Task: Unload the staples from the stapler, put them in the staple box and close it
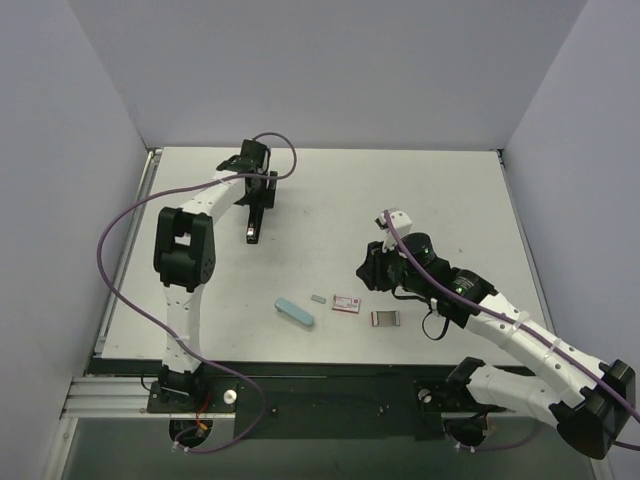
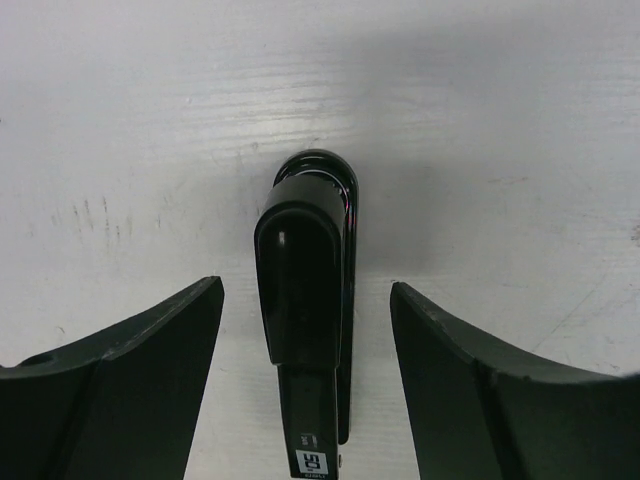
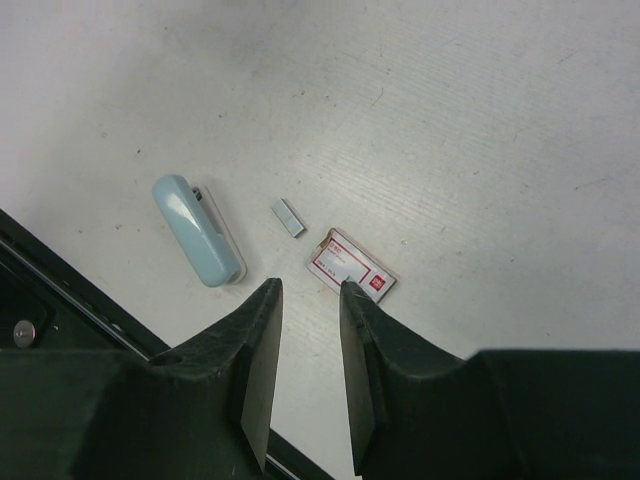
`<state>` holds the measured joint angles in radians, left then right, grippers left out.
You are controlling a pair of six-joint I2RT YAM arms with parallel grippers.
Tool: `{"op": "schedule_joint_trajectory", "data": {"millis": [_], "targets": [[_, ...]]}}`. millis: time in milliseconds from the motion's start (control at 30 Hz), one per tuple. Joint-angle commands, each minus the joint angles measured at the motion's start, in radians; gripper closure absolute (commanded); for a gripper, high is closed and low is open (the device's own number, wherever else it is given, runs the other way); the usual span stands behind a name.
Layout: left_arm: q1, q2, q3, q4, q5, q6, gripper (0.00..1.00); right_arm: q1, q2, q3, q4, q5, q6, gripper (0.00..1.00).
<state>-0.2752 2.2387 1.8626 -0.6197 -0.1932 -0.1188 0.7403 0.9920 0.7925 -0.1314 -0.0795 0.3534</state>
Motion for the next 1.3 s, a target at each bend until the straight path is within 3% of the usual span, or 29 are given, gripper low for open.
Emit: {"op": "schedule_joint_trajectory", "data": {"millis": [0, 300, 633, 933, 1100, 1233, 1267], "targets": [[-0.005, -0.119, -0.013, 0.017, 0.005, 0.005, 0.20, 0.001, -0.024, -0.010, 0.004, -0.002, 0.010, 0.73], [-0.045, -0.341, -0.158, 0.037, -0.057, -0.061, 0.13, 0.007, 0.007, -0.004, 0.009, -0.026, 0.001, 0.70], [-0.191, -0.613, -0.430, 0.081, -0.121, -0.165, 0.14, 0.053, 0.121, 0.040, -0.007, -0.097, -0.034, 0.64], [-0.274, -0.879, -0.661, 0.054, -0.077, -0.249, 0.18, 0.137, 0.226, 0.051, 0.007, -0.077, -0.054, 0.64], [-0.288, -1.019, -0.808, 0.014, 0.026, -0.318, 0.35, 0.136, 0.255, 0.005, 0.071, -0.051, -0.018, 0.65], [-0.309, -1.070, -0.899, 0.005, 0.118, -0.378, 0.52, 0.133, 0.295, 0.008, 0.093, -0.055, -0.004, 0.67], [-0.315, -1.076, -0.930, 0.003, 0.127, -0.399, 0.61, 0.131, 0.309, 0.011, 0.101, -0.057, 0.001, 0.67]]}}
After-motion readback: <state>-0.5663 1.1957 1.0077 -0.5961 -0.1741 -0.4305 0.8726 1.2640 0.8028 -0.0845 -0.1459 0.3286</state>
